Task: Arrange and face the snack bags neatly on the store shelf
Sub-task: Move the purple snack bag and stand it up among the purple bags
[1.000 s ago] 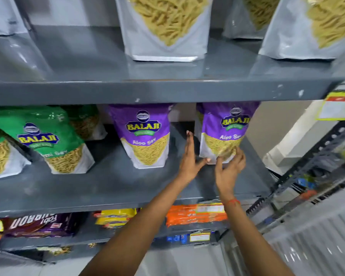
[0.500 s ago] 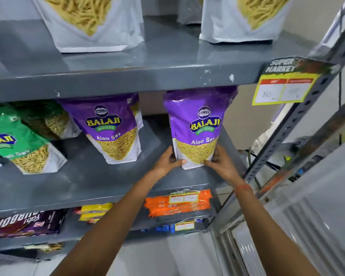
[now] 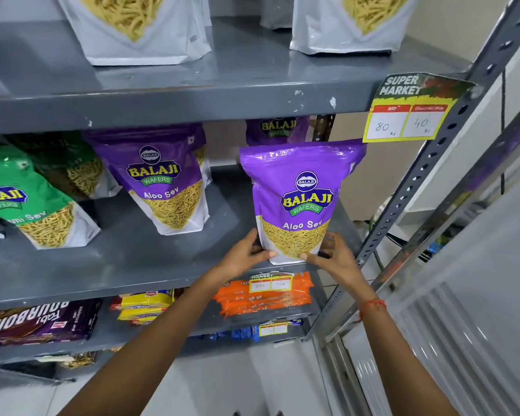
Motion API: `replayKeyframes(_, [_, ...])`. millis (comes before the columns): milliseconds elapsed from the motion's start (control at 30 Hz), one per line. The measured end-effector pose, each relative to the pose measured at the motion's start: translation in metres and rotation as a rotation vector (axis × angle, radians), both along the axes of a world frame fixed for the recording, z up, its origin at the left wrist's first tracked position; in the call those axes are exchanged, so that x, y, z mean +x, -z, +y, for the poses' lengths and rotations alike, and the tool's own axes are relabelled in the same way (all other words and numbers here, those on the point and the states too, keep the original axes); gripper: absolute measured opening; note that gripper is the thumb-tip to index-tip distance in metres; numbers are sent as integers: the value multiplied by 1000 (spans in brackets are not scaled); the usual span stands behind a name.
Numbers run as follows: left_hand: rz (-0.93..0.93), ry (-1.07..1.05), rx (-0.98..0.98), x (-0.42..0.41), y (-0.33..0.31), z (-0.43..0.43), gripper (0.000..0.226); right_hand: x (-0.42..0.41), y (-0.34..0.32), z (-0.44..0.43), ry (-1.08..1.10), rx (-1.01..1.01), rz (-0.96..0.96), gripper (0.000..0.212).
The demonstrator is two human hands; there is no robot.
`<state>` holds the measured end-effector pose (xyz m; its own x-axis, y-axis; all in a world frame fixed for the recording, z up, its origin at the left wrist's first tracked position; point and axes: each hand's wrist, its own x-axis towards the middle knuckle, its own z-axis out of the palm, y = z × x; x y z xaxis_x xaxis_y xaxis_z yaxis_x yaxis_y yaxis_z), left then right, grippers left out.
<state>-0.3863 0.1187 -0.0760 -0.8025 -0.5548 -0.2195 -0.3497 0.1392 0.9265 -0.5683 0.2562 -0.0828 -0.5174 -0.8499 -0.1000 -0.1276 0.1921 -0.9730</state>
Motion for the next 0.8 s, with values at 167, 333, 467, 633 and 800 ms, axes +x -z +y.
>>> replayKeyframes(167, [107, -126, -199, 17, -19, 8, 96, 38, -46, 1, 508, -431, 281, 62])
replayKeyframes(333, [331, -318, -596, 56, -63, 19, 83, 110, -86, -38, 410, -795, 573, 30])
replayKeyframes(467, [399, -563, -750, 86, -64, -12, 83, 159, -88, -97, 189, -766, 638, 36])
replayKeyframes(633, [284, -843, -580, 140, -19, -92, 104, 189, -48, -179, 117, -353, 307, 75])
replayKeyframes(800, [118, -446, -136, 164, 6, -161, 68, 183, -18, -221, -39, -41, -13, 47])
